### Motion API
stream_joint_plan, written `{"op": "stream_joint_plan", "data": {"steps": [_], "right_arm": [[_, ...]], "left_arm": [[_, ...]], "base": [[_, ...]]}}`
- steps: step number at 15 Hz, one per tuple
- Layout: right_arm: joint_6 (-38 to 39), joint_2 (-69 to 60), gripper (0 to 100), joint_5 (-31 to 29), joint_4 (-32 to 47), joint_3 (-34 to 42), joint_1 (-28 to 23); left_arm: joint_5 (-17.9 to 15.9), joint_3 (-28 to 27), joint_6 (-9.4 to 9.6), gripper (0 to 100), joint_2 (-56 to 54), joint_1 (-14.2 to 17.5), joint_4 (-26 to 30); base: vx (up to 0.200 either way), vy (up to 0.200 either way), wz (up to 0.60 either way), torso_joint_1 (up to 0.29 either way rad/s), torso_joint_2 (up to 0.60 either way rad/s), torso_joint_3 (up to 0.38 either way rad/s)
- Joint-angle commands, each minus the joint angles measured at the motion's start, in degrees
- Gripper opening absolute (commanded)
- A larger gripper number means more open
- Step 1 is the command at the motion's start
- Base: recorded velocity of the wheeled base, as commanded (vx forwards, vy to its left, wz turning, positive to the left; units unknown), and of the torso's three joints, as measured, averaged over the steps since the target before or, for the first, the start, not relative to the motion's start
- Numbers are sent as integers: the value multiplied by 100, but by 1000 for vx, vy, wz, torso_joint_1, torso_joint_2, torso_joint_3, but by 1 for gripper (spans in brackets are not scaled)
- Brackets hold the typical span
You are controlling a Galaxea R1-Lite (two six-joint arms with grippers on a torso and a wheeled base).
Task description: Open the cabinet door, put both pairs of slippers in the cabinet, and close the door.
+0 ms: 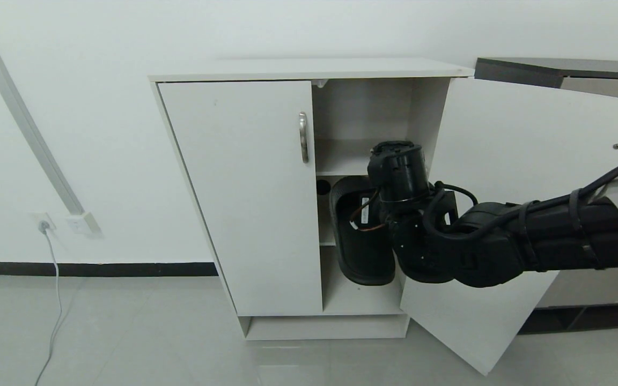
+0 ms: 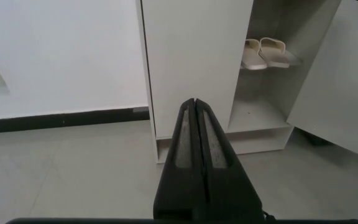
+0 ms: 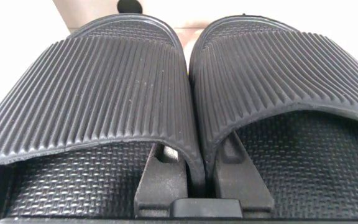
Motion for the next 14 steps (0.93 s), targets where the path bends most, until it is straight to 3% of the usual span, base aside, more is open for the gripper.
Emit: {"op": "stream_joint_plan", "data": {"steps": [1,14], "right_arm": [[0,-36,0,11,-6,19,4],[8,-62,0,2,-15,63,4]], "left_arm": [[0,2,8,0,7,1,-4],[0,-7,8,0,7,1,-4]], "base": [[0,0,0,0,0,0],[200,0,0,1,3,2]]}}
